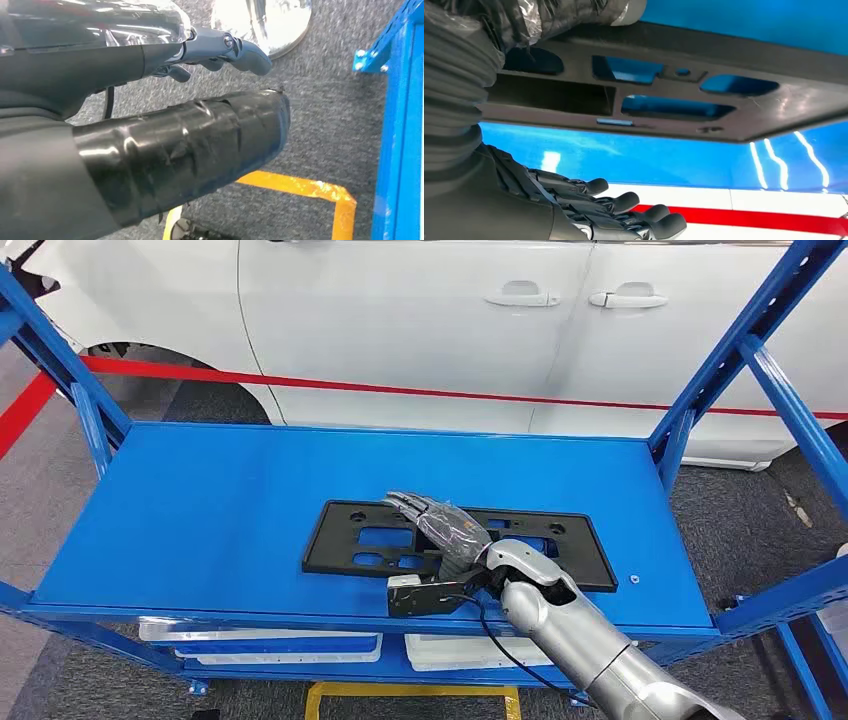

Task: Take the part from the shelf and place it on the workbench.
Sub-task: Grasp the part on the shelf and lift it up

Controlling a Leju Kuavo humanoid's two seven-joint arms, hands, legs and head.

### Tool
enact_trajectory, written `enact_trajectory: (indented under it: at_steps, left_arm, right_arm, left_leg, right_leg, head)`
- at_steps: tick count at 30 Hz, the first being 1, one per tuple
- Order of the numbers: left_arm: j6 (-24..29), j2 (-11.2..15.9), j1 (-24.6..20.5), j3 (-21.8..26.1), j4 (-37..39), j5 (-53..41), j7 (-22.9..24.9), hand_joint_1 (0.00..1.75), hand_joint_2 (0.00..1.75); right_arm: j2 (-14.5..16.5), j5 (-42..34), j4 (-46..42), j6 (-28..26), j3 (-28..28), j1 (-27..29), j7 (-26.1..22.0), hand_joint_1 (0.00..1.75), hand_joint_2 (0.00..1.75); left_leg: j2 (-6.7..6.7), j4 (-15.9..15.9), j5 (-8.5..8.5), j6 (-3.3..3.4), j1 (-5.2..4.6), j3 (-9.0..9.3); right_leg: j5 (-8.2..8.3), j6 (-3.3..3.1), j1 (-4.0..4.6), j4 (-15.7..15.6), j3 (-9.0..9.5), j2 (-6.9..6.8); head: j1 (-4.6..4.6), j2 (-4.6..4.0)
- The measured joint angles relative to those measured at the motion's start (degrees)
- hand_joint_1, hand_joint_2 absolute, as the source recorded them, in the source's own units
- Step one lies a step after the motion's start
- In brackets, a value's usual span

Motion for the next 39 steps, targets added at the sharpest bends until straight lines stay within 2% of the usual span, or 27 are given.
enact_trajectory:
  at_steps: [2,3,4,5,7,9,11,12,14,16,17,18,19,21,22,23,26,28,29,31,32,33,34,36,37,38,39]
  left_arm:
    - [0.01,0.0,0.0,0.0,0.0,-0.04,0.02,0.0,0.0]
    - [0.02,0.0,0.02,0.0,0.0,-0.08,0.04,0.0,0.0]
    - [0.02,-0.02,0.04,0.0,0.0,-0.09,0.04,0.0,0.0]
    - [0.02,-0.07,0.05,0.0,0.0,-0.09,0.04,0.0,0.0]
    - [0.02,-0.16,0.03,0.0,0.0,-0.1,0.05,0.0,0.0]
    - [0.02,-0.2,-0.02,0.0,0.0,-0.11,0.06,0.0,0.0]
    - [0.04,-0.19,-0.03,0.0,0.0,-0.11,0.07,0.0,0.0]
    - [0.08,-0.17,-0.04,0.0,0.0,-0.11,0.07,0.0,0.0]
    - [0.16,-0.16,-0.05,0.0,0.0,-0.11,0.11,0.0,0.0]
    - [0.19,-0.2,0.02,0.0,0.01,-0.13,0.18,0.0,0.0]
    - [0.2,-0.21,0.06,0.0,0.02,-0.14,0.2,0.0,0.0]
    - [0.2,-0.22,0.09,0.0,0.02,-0.15,0.2,0.0,0.0]
    - [0.2,-0.2,0.1,0.0,0.02,-0.15,0.2,0.0,0.0]
    - [0.2,-0.09,0.06,0.0,0.02,-0.15,0.19,0.0,0.0]
    - [0.2,-0.02,0.02,0.0,0.02,-0.15,0.16,0.0,0.0]
    - [0.2,0.05,-0.02,0.0,0.02,-0.15,0.14,0.0,0.0]
    - [0.19,0.06,-0.04,-0.01,0.02,-0.18,0.12,0.0,0.0]
    - [0.2,0.01,-0.05,-0.01,0.02,-0.21,0.14,0.0,0.0]
    - [0.22,-0.01,-0.07,-0.01,0.02,-0.22,0.16,0.0,0.0]
    - [0.31,0.02,-0.08,-0.01,0.02,-0.26,0.19,0.0,0.0]
    - [0.35,0.03,-0.08,0.0,0.02,-0.26,0.2,0.0,0.0]
    - [0.38,0.03,-0.08,-0.01,0.02,-0.26,0.2,0.0,0.0]
    - [0.39,0.02,-0.08,-0.01,0.02,-0.27,0.2,0.0,0.0]
    - [0.39,-0.09,-0.06,-0.01,0.02,-0.28,0.2,0.0,0.0]
    - [0.39,-0.15,-0.08,0.0,0.02,-0.29,0.2,0.0,0.0]
    - [0.4,-0.19,-0.1,0.0,0.02,-0.3,0.2,0.0,0.0]
    - [0.41,-0.2,-0.12,0.0,0.02,-0.31,0.2,0.0,0.0]
  right_arm:
    - [-0.11,0.01,0.31,0.01,0.16,0.0,0.06,0.0,1.75]
    - [-0.22,0.01,0.58,0.01,0.28,-0.01,0.1,0.0,1.75]
    - [-0.31,0.02,0.8,0.01,0.36,-0.06,0.13,0.0,1.75]
    - [-0.39,0.02,0.97,0.0,0.39,-0.15,0.14,0.0,1.75]
    - [-0.5,0.03,1.26,-0.01,0.51,-0.41,0.14,0.0,1.75]
    - [-0.56,0.04,1.49,-0.01,0.68,-0.52,0.14,0.0,1.75]
    - [-0.61,0.05,1.65,-0.01,0.76,-0.57,0.14,0.0,1.75]
    - [-0.62,0.05,1.71,-0.01,0.77,-0.64,0.14,0.0,1.75]
    - [-0.62,0.07,1.83,-0.02,0.77,-0.75,0.15,0.0,1.75]
    - [-0.63,0.09,2.08,-0.01,0.8,-0.71,0.17,0.0,1.75]
    - [-0.63,0.11,2.23,0.0,0.82,-0.64,0.21,0.0,1.75]
    - [-0.64,0.13,2.37,0.0,0.83,-0.6,0.23,0.0,1.75]
    - [-0.65,0.15,2.48,0.0,0.83,-0.59,0.26,0.0,1.75]
    - [-0.65,0.15,2.6,-0.01,0.83,-0.61,0.28,0.0,1.75]
    - [-0.66,0.15,2.66,-0.01,0.83,-0.63,0.29,0.0,1.75]
    - [-0.67,0.15,2.73,0.0,0.83,-0.63,0.32,0.0,1.75]
    - [-0.72,0.24,2.88,-0.01,0.83,-0.65,0.45,0.0,1.75]
    - [-0.85,0.55,2.89,-0.03,0.83,-0.79,0.75,0.0,1.75]
    - [-0.94,0.79,2.92,-0.05,0.84,-0.82,0.99,0.0,1.75]
    - [-1.09,1.39,3.13,-0.09,1.02,-0.81,1.49,0.02,1.75]
    - [-1.17,1.74,3.28,-0.13,1.22,-0.78,1.77,0.04,1.75]
    - [-1.23,2.08,3.45,-0.19,1.44,-0.79,2.03,0.07,1.75]
    - [-1.28,2.44,3.61,-0.3,1.64,-0.84,2.3,0.09,1.75]
    - [-1.37,2.96,3.85,-0.57,1.8,-1.02,2.69,0.09,1.75]
    - [-1.39,3.13,3.96,-0.71,1.83,-1.14,2.83,0.09,1.75]
    - [-1.42,3.22,4.06,-0.8,1.9,-1.22,2.91,0.09,1.75]
    - [-1.43,3.27,4.18,-0.86,2.01,-1.25,2.94,0.09,1.75]
  left_leg:
    - [-0.02,0.01,-0.02,-0.01,0.0,0.05]
    - [-0.06,0.02,-0.05,-0.03,0.01,0.12]
    - [-0.09,0.04,-0.1,-0.11,0.02,0.23]
    - [-0.12,0.05,-0.19,-0.23,0.03,0.34]
    - [-0.16,0.12,-0.32,-0.74,-0.13,0.33]
    - [-0.16,0.05,-0.26,-1.43,-0.26,0.23]
    - [-0.14,0.07,-0.4,-2.12,-0.12,0.27]
    - [-0.12,0.86,-1.03,-2.38,-0.05,-0.03]
    - [-0.08,5.7,-3.93,-2.72,0.02,-2.2]
    - [-0.07,13.22,-7.15,-2.95,0.01,-5.77]
    - [-0.07,15.55,-7.63,-2.99,0.01,-6.92]
    - [-0.07,15.82,-7.01,-2.93,0.0,-7.1]
    - [-0.07,13.7,-5.38,-2.76,-0.03,-6.12]
    - [-0.06,5.94,-1.72,-2.11,-0.19,-2.38]
    - [-0.06,2.75,-0.67,-1.81,-0.34,-0.88]
    - [-0.07,0.87,-0.29,-1.58,-0.5,-0.03]
    - [-0.08,-0.16,-0.12,-1.04,-0.57,0.28]
    - [0.03,-0.75,0.23,-0.42,-0.21,0.57]
    - [0.09,-0.94,0.34,-0.19,-0.09,0.68]
    - [0.11,-0.96,0.33,-0.01,-0.09,0.69]
    - [0.11,-0.93,0.29,-0.01,-0.08,0.69]
    - [0.09,-0.87,0.24,-0.06,-0.05,0.71]
    - [0.06,-0.77,0.17,-0.17,-0.01,0.74]
    - [-0.01,-0.43,-0.14,-0.58,0.11,0.75]
    - [-0.04,-0.17,-0.32,-0.88,0.07,0.67]
    - [-0.07,-0.02,-0.42,-1.22,0.01,0.57]
    - [-0.09,0.03,-0.45,-1.56,-0.07,0.49]
  right_leg:
    - [0.55,0.08,-0.15,0.68,-0.53,-0.01]
    - [1.58,0.13,-0.27,0.19,-0.46,-0.02]
    - [3.51,0.09,-0.37,-2.48,0.68,-0.04]
    - [5.66,-0.04,-0.42,-6.52,2.49,-0.06]
    - [8.05,-0.4,-0.19,-13.15,5.49,-0.06]
    - [8.1,-0.77,0.19,-14.89,6.16,0.03]
    - [8.32,-1.4,0.13,-15.23,6.26,0.09]
    - [8.44,-1.82,0.02,-15.44,6.39,0.06]
    - [8.57,-2.48,-0.12,-15.76,6.61,-0.07]
    - [8.52,-2.78,0.07,-15.73,6.61,-0.16]
    - [8.49,-2.84,0.2,-15.69,6.62,-0.18]
    - [8.45,-2.88,0.31,-15.63,6.64,-0.16]
    - [8.41,-2.9,0.39,-15.56,6.69,-0.11]
    - [8.27,-2.79,0.57,-15.38,6.75,-0.02]
    - [8.2,-2.61,0.66,-15.28,6.69,0.03]
    - [8.17,-2.38,0.71,-15.21,6.6,0.04]
    - [8.17,-1.55,0.65,-15.22,6.46,0.04]
    - [6.75,-0.95,0.6,-13.37,5.67,0.03]
    - [5.18,-0.66,0.46,-10.72,4.47,0.02]
    - [1.8,-0.17,0.11,-3.34,1.0,0.0]
    - [1.07,0.04,-0.11,-0.6,-0.36,-0.01]
    - [1.46,0.2,-0.3,0.14,-0.81,-0.03]
    - [2.88,0.3,-0.49,-1.36,-0.15,-0.05]
    - [6.51,0.28,-0.72,-8.62,3.34,-0.09]
    - [7.61,0.13,-0.63,-11.9,4.91,-0.09]
    - [8.07,-0.07,-0.49,-13.96,5.87,-0.08]
    - [7.93,-0.32,-0.31,-14.7,6.19,-0.04]
  head:
    - [0.01,0.0]
    - [0.01,0.0]
    - [0.01,0.0]
    - [0.02,0.0]
    - [-0.01,0.0]
    - [-0.05,0.0]
    - [-0.07,0.0]
    - [-0.08,0.0]
    - [-0.09,0.0]
    - [-0.1,0.0]
    - [-0.1,0.0]
    - [-0.1,0.0]
    - [-0.1,0.0]
    - [-0.1,0.0]
    - [-0.1,0.0]
    - [-0.08,0.0]
    - [-0.07,0.0]
    - [-0.03,0.0]
    - [-0.01,0.0]
    - [0.01,0.0]
    - [0.02,0.0]
    - [0.01,0.0]
    - [0.02,0.0]
    - [0.02,0.0]
    - [0.01,0.0]
    - [-0.02,0.0]
    - [-0.04,0.0]
